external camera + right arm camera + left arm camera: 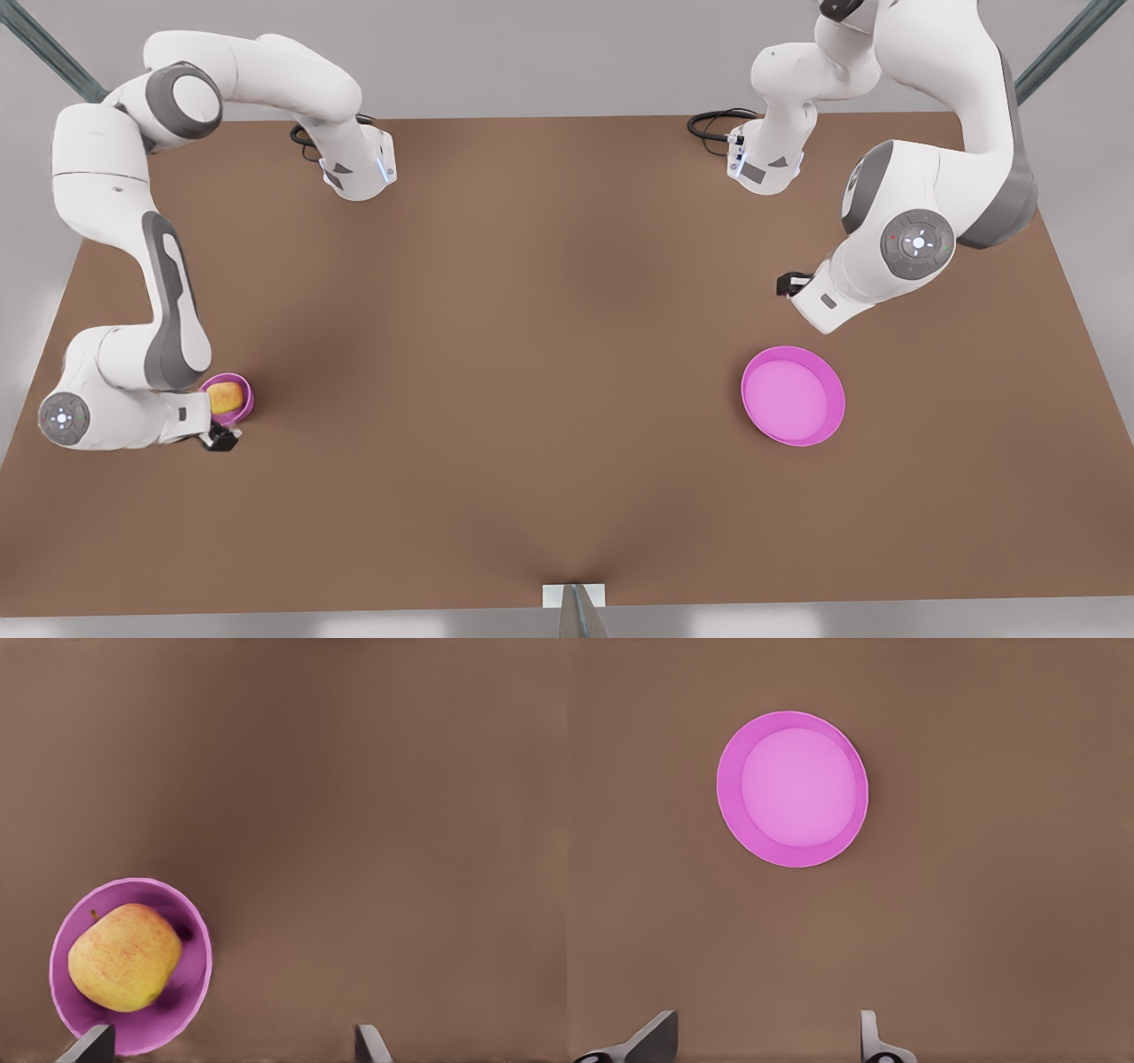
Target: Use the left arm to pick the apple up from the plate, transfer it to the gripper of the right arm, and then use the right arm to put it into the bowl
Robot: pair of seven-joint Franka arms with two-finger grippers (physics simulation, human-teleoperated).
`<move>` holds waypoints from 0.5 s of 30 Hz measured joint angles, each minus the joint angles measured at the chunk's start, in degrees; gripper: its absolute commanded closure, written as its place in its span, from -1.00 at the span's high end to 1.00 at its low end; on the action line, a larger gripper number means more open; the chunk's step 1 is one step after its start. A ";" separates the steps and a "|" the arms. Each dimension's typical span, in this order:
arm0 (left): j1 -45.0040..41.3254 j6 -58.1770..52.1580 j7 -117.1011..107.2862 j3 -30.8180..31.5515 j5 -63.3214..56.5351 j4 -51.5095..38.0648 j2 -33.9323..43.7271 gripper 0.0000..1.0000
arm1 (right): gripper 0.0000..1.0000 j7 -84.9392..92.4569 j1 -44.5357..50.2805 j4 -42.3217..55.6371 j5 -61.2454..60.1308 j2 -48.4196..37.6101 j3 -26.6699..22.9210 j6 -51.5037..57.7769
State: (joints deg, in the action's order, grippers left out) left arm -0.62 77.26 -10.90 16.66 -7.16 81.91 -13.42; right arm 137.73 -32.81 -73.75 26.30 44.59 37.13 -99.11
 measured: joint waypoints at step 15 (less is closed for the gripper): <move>0.19 -0.14 0.14 -0.26 -0.02 -0.05 -0.05 1.00 | 1.00 -73.80 31.19 -6.73 -23.46 -33.53 -32.54 26.63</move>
State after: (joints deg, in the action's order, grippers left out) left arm -0.43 77.13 -10.76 16.40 -7.18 81.86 -13.47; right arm 63.94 -1.63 -80.48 2.84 11.06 4.59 -72.48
